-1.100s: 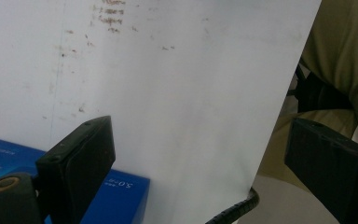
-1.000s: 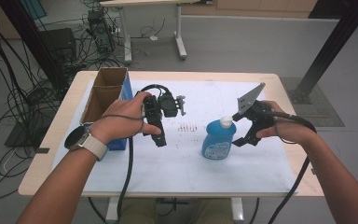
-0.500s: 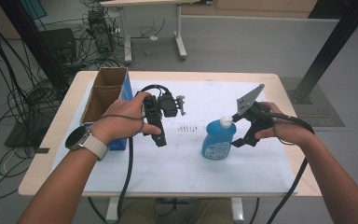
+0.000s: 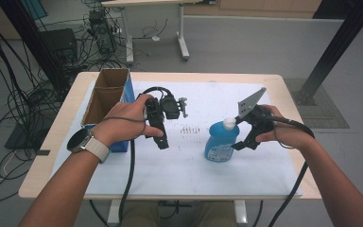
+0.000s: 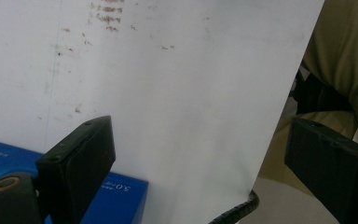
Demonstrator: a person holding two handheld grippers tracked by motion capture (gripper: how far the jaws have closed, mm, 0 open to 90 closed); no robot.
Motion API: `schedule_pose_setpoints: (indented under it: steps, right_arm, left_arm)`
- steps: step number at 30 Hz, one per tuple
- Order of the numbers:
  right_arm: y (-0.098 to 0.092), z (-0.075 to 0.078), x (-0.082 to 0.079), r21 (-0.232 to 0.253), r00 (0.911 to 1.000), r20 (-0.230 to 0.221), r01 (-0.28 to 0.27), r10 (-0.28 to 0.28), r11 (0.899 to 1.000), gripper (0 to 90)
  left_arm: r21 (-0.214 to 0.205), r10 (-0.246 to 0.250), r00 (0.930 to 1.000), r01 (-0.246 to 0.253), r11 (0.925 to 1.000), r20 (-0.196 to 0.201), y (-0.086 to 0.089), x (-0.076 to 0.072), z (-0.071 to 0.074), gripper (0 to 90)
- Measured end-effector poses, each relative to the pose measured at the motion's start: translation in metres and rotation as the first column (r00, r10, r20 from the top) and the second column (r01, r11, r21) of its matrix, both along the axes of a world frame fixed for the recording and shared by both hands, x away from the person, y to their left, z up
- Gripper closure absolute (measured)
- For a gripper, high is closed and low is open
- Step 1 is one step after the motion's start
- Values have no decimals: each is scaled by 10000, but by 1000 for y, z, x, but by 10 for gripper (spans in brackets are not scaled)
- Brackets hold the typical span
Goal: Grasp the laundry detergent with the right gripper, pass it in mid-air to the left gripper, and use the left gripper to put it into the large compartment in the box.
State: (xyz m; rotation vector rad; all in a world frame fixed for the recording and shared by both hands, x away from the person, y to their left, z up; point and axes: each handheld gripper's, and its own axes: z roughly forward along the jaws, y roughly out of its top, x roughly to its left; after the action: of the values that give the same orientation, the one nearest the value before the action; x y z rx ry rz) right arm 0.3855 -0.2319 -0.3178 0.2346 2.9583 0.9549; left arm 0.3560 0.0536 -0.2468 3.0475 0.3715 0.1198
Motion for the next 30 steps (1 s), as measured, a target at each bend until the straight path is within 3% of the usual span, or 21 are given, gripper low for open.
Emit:
schedule_pose_setpoints:
  steps: [30]
  right_arm:
    - [3,-22,-3,751,9998,163,112,-125,9971,78]
  left_arm:
    - [-27,57,9999,-58,10000,-114,-1,0,-6,91]
